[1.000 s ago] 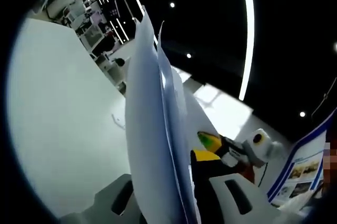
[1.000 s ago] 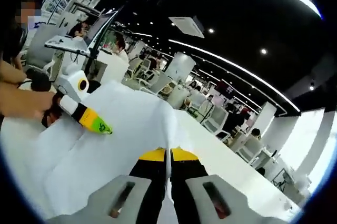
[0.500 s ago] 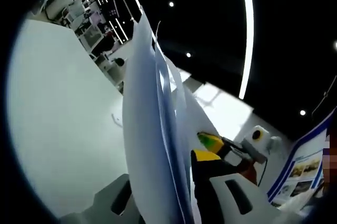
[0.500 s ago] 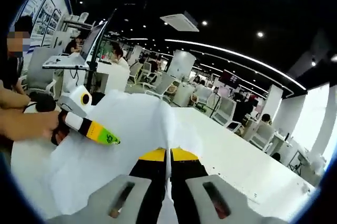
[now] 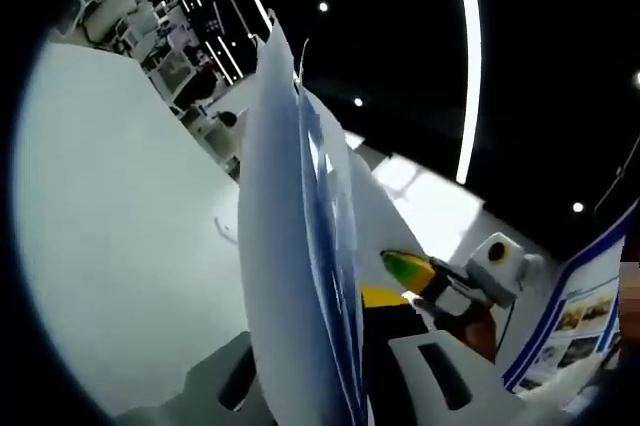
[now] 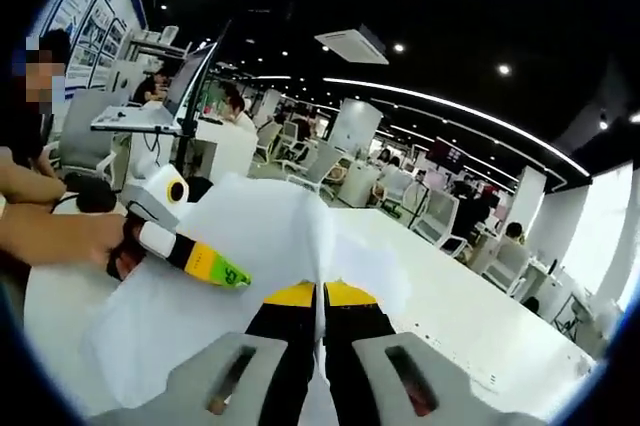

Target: Organize the stack of printing papers by aligning and flattening the scattered papers on the table

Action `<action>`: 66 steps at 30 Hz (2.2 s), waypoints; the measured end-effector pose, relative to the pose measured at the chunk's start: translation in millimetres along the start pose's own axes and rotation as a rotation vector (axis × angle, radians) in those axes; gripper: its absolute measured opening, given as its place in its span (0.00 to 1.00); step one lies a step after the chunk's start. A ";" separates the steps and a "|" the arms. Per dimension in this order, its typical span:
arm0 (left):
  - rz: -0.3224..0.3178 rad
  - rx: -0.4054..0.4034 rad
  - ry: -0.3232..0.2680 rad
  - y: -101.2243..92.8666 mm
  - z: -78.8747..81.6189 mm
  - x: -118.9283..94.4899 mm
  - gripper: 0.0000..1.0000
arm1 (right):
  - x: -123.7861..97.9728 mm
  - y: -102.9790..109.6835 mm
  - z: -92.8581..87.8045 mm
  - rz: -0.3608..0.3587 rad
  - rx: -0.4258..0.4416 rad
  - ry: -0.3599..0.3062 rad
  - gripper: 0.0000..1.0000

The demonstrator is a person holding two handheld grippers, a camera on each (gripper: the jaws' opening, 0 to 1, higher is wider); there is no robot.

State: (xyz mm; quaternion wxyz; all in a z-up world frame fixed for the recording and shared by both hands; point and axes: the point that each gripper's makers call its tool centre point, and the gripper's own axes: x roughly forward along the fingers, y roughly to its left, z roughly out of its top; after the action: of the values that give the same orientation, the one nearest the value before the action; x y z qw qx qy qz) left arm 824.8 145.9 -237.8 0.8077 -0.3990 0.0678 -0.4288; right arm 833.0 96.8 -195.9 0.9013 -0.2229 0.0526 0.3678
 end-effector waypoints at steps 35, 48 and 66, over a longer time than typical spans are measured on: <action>-0.041 0.039 0.006 -8.3 0.3 -0.5 0.06 | -24.0 -82.7 1.7 -0.248 -0.107 -0.106 0.26; -0.142 0.076 0.067 -33.3 -12.8 3.1 0.06 | -2.5 -89.1 -35.0 -0.259 -0.078 -0.027 0.24; -0.102 0.049 0.058 -20.9 -7.3 0.9 0.06 | -20.6 -91.9 -31.5 -0.202 -0.046 -0.009 0.26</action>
State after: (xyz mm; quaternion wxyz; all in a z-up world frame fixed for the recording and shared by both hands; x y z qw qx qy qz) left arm 808.7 134.4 -227.9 0.7921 -0.3695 0.0602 -0.4821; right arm 883.4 11.8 -185.4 0.9286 -0.2461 0.0174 0.2773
